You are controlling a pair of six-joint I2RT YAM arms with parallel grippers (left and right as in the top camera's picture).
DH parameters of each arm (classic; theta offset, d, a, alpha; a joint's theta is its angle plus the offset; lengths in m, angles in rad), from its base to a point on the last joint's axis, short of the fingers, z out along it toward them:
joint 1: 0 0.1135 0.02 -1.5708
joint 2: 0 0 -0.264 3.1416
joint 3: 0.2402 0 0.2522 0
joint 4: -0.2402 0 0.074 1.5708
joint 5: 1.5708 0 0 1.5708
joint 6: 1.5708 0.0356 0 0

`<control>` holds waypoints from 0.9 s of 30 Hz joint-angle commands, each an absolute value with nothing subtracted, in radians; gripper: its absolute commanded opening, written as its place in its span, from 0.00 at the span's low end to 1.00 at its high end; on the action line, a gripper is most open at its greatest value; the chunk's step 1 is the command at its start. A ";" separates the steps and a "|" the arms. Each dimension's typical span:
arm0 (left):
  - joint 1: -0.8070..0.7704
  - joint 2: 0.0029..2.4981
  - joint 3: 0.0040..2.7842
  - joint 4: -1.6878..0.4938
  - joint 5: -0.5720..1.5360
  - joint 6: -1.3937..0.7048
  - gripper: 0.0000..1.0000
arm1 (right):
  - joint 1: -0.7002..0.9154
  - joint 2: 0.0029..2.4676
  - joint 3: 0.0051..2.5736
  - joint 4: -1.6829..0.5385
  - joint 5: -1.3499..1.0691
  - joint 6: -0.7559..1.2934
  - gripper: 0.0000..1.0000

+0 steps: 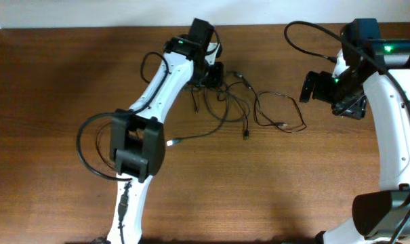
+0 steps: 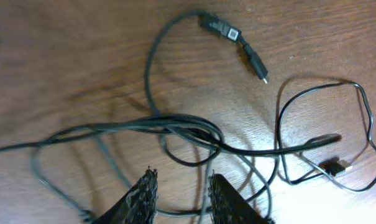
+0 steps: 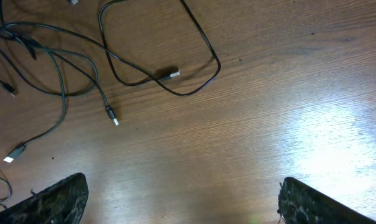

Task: Untangle cables

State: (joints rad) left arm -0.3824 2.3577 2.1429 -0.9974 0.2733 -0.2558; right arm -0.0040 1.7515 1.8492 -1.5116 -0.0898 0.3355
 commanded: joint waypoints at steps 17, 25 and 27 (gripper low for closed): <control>-0.493 2.511 2.149 -1.103 0.175 -0.141 0.29 | -0.007 1.757 1.850 -1.523 -0.073 0.292 0.99; -0.482 2.511 2.181 -1.146 0.123 -0.136 0.00 | -0.007 1.757 1.850 -1.519 -0.073 0.292 0.99; -0.466 2.509 2.320 -1.277 0.127 -0.136 0.00 | -0.007 1.757 1.850 -1.518 -0.081 0.292 0.99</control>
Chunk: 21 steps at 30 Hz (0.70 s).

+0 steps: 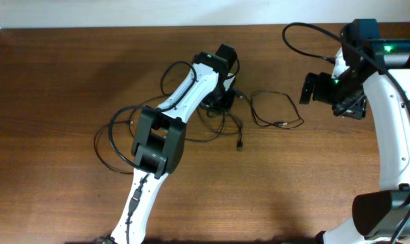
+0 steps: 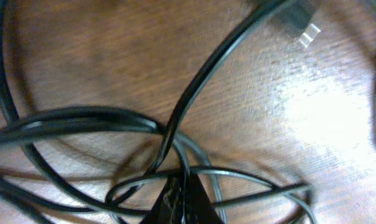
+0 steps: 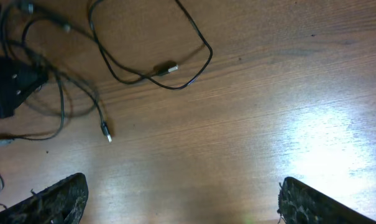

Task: Untangle cables

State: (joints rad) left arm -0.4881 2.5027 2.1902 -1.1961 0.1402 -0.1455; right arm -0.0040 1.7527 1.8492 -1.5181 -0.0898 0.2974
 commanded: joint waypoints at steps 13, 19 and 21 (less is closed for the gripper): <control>-0.299 2.374 3.114 -1.686 0.962 0.039 0.00 | 0.053 1.757 1.851 -1.093 -0.812 0.172 0.90; -0.247 2.374 3.114 -1.586 1.416 -0.065 0.00 | 0.162 1.759 1.851 -0.945 -0.770 0.199 0.63; -0.245 2.374 3.115 -1.501 1.504 -0.151 0.00 | 0.163 1.762 1.851 -0.944 -0.733 0.199 0.28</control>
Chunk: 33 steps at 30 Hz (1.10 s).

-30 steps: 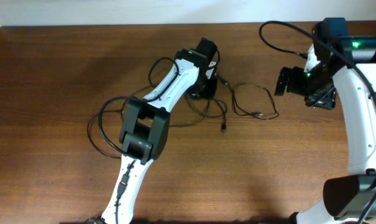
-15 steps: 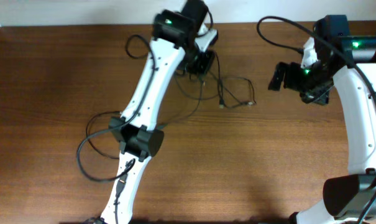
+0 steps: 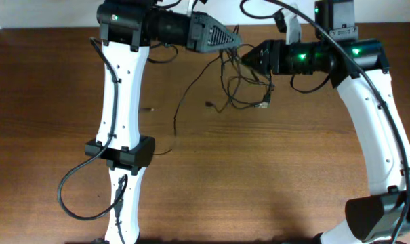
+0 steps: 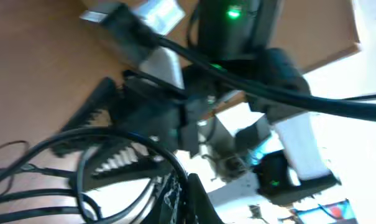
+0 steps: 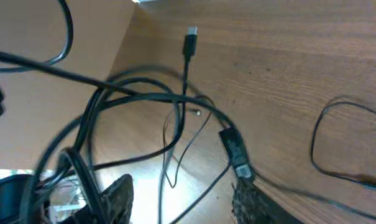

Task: Untangle cables

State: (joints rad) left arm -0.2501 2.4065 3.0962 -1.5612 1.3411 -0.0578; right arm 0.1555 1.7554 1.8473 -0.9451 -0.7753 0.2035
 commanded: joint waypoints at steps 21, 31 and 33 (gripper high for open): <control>0.048 2.230 3.115 -1.439 1.104 -0.145 0.00 | 0.155 1.763 1.848 -1.016 -0.610 0.381 0.71; 0.047 2.053 3.114 -1.402 1.047 -0.175 0.00 | 0.419 1.822 1.848 -0.863 -0.673 0.276 0.77; 0.048 2.053 3.114 -1.398 1.047 -0.175 0.00 | 0.438 1.834 1.848 -0.947 -0.679 0.155 0.77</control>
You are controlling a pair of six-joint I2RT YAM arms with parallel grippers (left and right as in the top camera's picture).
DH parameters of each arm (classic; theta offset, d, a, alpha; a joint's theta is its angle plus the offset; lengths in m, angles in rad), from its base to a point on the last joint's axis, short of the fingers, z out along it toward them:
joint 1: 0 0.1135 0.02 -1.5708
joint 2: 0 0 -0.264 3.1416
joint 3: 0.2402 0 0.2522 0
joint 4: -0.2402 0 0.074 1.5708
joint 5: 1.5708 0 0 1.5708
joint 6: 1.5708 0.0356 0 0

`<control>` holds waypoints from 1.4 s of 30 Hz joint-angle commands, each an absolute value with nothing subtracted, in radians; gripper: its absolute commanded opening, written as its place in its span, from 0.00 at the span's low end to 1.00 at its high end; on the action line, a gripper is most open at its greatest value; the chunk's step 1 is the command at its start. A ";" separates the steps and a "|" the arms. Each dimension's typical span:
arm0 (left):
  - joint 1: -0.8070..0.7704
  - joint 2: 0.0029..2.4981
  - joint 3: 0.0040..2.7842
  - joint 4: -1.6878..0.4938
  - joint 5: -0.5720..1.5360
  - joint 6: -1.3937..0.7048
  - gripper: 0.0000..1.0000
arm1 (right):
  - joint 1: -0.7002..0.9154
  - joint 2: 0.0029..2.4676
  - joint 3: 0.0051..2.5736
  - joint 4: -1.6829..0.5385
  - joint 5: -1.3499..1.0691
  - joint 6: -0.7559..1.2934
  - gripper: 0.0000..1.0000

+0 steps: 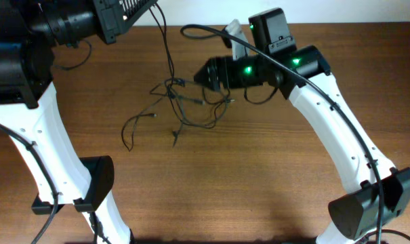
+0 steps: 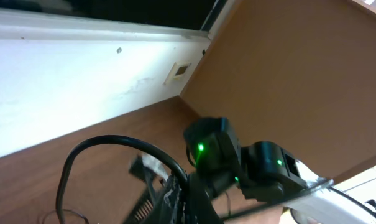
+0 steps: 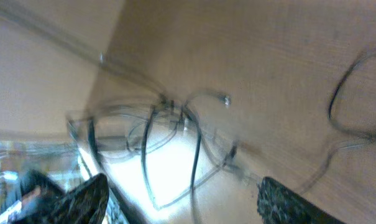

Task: Untangle cables

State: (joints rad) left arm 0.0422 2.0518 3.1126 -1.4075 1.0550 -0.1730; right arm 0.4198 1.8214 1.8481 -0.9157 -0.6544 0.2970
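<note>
A knot of thin black cables (image 1: 184, 102) hangs over the brown table (image 1: 272, 183) left of centre. One strand (image 1: 165, 47) runs up from it to my left gripper (image 1: 145, 7), raised high at the back left. In the left wrist view that gripper (image 2: 185, 200) is shut on a black cable (image 2: 113, 142). My right gripper (image 1: 202, 72) reaches in from the right, level with the knot and just beside it. The right wrist view is blurred: the cables (image 3: 175, 137) lie ahead and the gripper (image 3: 183, 202) is open, its fingers (image 3: 82, 200) far apart with nothing between them.
Loose cable ends (image 1: 128, 132) trail to the left and front of the knot. The white wall (image 2: 63, 62) runs along the table's far edge. My right arm (image 1: 326, 122) arches over the right half of the table, and the left arm's column (image 1: 49, 149) stands at the left.
My left gripper, still shut on the cable, has moved left and the knot has gone left with it. The right gripper has followed to the left and its jaws stand wider.
The tangle lay on the table at the back, with my left gripper open above it and the right gripper open far to the right. Then the left gripper was shut in the tangle. Then it held the tangle up beside the right gripper, and now holds it further left.
</note>
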 commanded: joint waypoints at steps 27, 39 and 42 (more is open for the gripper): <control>0.117 2.056 2.763 -1.481 -0.303 -0.158 0.00 | -0.649 1.501 1.851 -1.347 -0.321 0.269 0.04; 0.551 2.056 2.763 -1.369 -0.163 -0.114 0.00 | -0.754 1.630 1.851 -1.348 -0.456 0.154 0.04; 0.671 2.055 2.763 -1.325 0.090 -0.113 0.00 | -0.752 1.630 1.851 -1.351 -0.460 0.154 0.04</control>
